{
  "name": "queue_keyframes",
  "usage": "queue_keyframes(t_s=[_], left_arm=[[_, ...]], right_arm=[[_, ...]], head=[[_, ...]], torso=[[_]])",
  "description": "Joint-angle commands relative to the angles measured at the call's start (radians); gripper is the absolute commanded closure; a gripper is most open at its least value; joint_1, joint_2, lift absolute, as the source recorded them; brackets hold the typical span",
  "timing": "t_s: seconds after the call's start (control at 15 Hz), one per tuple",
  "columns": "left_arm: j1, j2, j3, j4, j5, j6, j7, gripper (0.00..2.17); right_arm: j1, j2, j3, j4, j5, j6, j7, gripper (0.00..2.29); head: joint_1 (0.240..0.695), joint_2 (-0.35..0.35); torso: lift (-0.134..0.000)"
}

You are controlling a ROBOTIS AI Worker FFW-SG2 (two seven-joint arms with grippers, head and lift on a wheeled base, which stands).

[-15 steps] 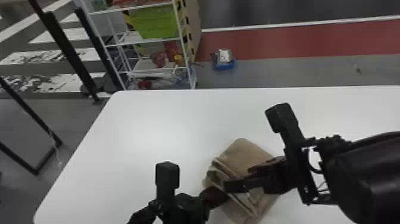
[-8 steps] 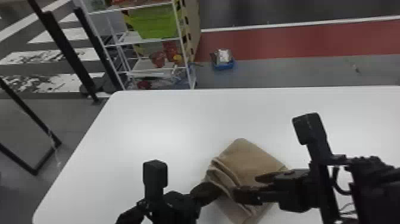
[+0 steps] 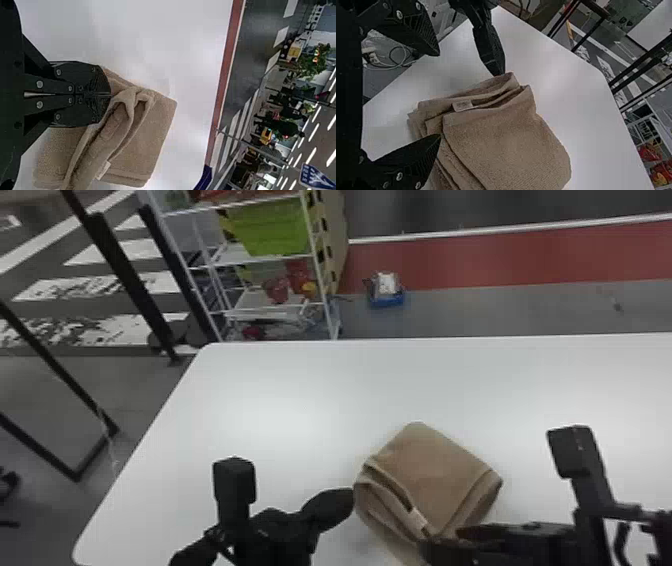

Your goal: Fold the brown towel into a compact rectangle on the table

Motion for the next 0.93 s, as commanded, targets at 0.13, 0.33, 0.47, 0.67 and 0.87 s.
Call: queue_keyframes(t_s=[0.13, 0.33, 0.47, 0.67, 0.87], left_arm=[[0.014, -0.004, 0.095, -0.019, 0.080, -0.021, 0.000, 1.70], [0.012, -0.004, 0.122, -0.013, 0.091, -0.070, 0.003, 1.70], [0.006, -0.004, 0.133, -0.003, 0.093, -0.082, -0.003, 1.70], [-0.008, -0.004, 0.149, 0.033, 0.113, -0.125, -0.024, 1.70], [-0.049, -0.004, 0.158, 0.105, 0.110, -0.150, -0.055, 1.70]], right_arm=[[0.048, 0.001, -0.010, 0.000, -0.001, -0.044, 0.001, 0.19], [0.067, 0.001, -0.039, 0.001, 0.024, -0.099, -0.009, 0.21], [0.073, 0.001, -0.050, 0.009, 0.050, -0.179, -0.015, 0.22], [0.083, 0.001, -0.078, 0.026, 0.074, -0.268, -0.016, 0.22], [0.126, 0.001, -0.090, 0.046, 0.079, -0.419, -0.024, 0.22]], head=[[0.695, 0.287], [0.695, 0.318], [0.695, 0.315], [0.695, 0.285], [0.695, 0.262]], torso=[[-0.124], [-0.124], [-0.124], [-0.124], [-0.124]])
